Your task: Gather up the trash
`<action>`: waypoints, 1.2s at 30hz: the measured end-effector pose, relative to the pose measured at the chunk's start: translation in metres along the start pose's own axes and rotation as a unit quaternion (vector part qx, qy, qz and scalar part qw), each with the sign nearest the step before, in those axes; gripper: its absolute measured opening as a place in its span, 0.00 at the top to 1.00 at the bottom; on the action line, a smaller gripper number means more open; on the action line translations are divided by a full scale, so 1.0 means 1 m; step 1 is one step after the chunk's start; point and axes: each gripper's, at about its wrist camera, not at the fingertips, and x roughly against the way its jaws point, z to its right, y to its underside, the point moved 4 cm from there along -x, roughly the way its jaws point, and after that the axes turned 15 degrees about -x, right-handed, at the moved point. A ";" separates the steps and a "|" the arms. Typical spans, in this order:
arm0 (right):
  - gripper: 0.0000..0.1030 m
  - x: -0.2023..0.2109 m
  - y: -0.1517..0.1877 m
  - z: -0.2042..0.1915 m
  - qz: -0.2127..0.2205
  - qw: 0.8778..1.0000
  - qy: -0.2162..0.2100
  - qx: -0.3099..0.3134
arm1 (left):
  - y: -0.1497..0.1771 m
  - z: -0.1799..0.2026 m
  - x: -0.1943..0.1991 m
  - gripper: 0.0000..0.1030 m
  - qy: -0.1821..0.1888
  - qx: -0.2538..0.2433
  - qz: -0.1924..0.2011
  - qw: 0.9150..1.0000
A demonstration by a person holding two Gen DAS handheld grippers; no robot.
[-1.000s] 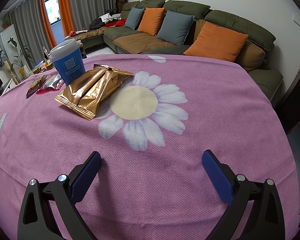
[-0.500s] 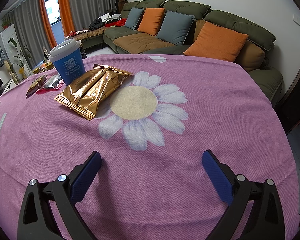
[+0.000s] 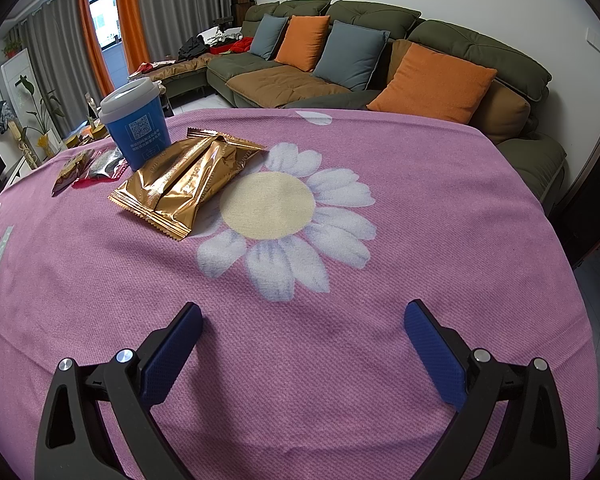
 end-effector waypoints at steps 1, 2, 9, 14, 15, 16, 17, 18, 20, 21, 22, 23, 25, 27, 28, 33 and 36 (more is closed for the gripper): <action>0.05 0.000 0.000 0.000 0.000 1.000 0.000 0.000 | 0.000 -0.001 -0.001 0.04 0.000 0.000 0.000 1.000; 0.05 0.000 -0.001 0.000 0.000 1.000 0.000 0.000 | 0.000 -0.001 -0.001 0.04 0.000 0.000 0.000 1.000; 0.05 0.000 -0.001 0.000 0.000 1.000 0.000 0.000 | 0.000 0.000 0.000 0.04 0.000 0.000 0.000 1.000; 0.05 0.000 -0.001 0.000 0.000 1.000 0.000 0.000 | 0.000 0.000 0.000 0.04 0.000 0.000 0.000 1.000; 0.05 0.000 -0.001 0.001 0.000 1.000 0.000 0.000 | 0.000 0.000 0.000 0.04 0.000 0.000 0.000 1.000; 0.05 0.000 0.000 0.000 0.000 1.000 0.000 0.000 | 0.000 0.000 -0.001 0.04 0.000 0.000 0.000 1.000; 0.05 0.000 -0.001 0.000 0.000 1.000 0.000 0.000 | 0.000 0.000 0.000 0.04 0.000 0.001 0.000 1.000; 0.05 0.000 -0.001 0.001 0.000 1.000 0.000 0.000 | 0.000 0.000 0.000 0.04 -0.001 0.002 0.000 1.000; 0.05 0.000 -0.001 0.000 0.000 1.000 0.000 0.000 | 0.001 -0.002 0.004 0.05 -0.004 0.002 0.005 1.000; 0.05 0.000 -0.001 0.001 0.000 1.000 0.000 0.000 | 0.003 -0.003 0.011 0.05 -0.011 0.005 0.013 1.000; 0.05 0.000 -0.001 0.001 0.000 1.000 0.000 0.000 | 0.005 -0.002 0.020 0.05 -0.015 0.007 0.022 1.000; 0.05 0.000 -0.001 0.001 0.000 1.000 0.000 0.000 | 0.008 0.000 0.033 0.05 -0.021 0.008 0.038 0.999; 0.05 0.000 -0.001 0.001 0.000 1.000 0.000 0.000 | 0.016 0.004 0.061 0.05 -0.030 0.009 0.070 0.997; 0.05 0.000 -0.001 0.001 0.000 1.000 0.000 0.000 | 0.025 0.009 0.096 0.05 -0.042 0.014 0.114 0.992; 0.05 0.000 -0.001 0.000 0.000 1.000 0.000 0.000 | 0.035 0.013 0.125 0.05 -0.055 0.016 0.148 0.987; 0.05 0.000 0.000 0.000 0.000 1.000 0.000 0.000 | 0.069 0.027 0.232 0.05 -0.067 0.028 0.277 0.958; 0.05 0.000 0.000 0.000 0.000 1.000 0.000 0.000 | 0.080 0.034 0.278 0.05 -0.070 0.032 0.334 0.939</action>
